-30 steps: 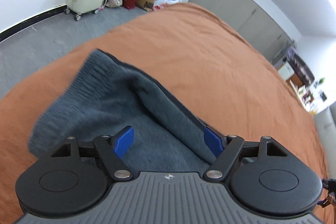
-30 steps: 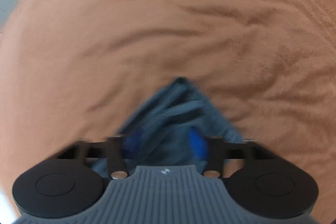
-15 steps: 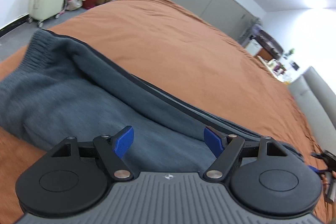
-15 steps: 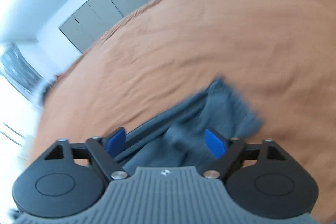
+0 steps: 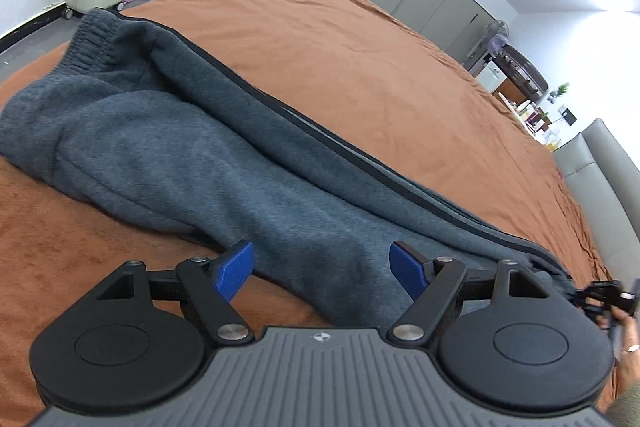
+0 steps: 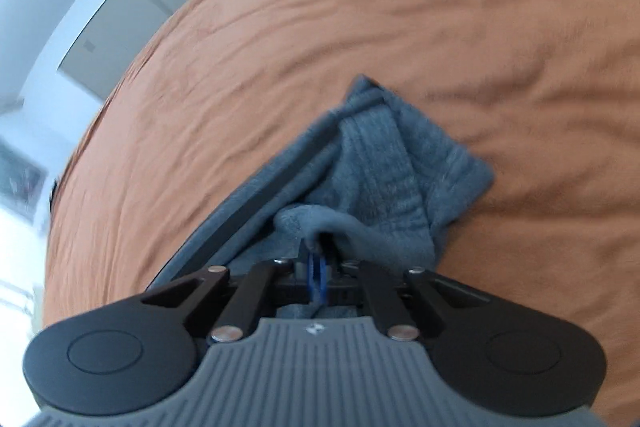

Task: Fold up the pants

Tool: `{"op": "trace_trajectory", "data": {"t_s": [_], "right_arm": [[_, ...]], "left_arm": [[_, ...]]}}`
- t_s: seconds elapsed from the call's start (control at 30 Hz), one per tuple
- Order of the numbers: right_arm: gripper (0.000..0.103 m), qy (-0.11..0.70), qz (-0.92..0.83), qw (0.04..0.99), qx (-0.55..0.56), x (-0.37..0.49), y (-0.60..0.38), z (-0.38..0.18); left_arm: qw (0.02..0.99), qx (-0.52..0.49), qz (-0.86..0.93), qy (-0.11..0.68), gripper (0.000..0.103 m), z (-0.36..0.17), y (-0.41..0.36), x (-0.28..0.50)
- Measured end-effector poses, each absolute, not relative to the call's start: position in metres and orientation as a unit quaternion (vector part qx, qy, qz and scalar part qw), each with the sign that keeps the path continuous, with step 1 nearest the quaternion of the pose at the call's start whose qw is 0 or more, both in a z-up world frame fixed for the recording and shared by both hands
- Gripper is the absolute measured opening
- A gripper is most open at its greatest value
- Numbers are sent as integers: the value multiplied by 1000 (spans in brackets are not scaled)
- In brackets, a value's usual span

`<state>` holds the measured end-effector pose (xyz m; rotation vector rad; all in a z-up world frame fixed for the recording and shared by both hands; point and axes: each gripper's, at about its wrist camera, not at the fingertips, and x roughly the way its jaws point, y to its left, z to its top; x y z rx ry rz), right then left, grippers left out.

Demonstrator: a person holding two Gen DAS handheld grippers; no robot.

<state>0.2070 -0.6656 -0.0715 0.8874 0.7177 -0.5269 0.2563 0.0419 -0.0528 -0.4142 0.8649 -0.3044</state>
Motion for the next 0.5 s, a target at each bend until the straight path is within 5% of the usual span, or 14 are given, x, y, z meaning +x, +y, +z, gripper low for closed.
{"op": "trace_trajectory", "data": {"t_s": [0.17,0.37,0.43,0.47,0.5], "right_arm": [[0,346,-262,814,387,198,-684,-29],[0,454,-285,746,394,206,-697,-72],[15,431,-305,745,408,197,-689,-63],[42,417,-320,751,401,192,-682,-58],[81,399,-342,759,385,186,-669,-50]], "left_arm": [[878,-189,-142,417,90,-51,43,253],[876,-185,-146,421,90,-53,41,253],[880,-174,-144,418,90,-53,41,255],[882,-171,-144,416,90,-54,42,258],[883,-167,-144,414,90,-54,42,263]]}}
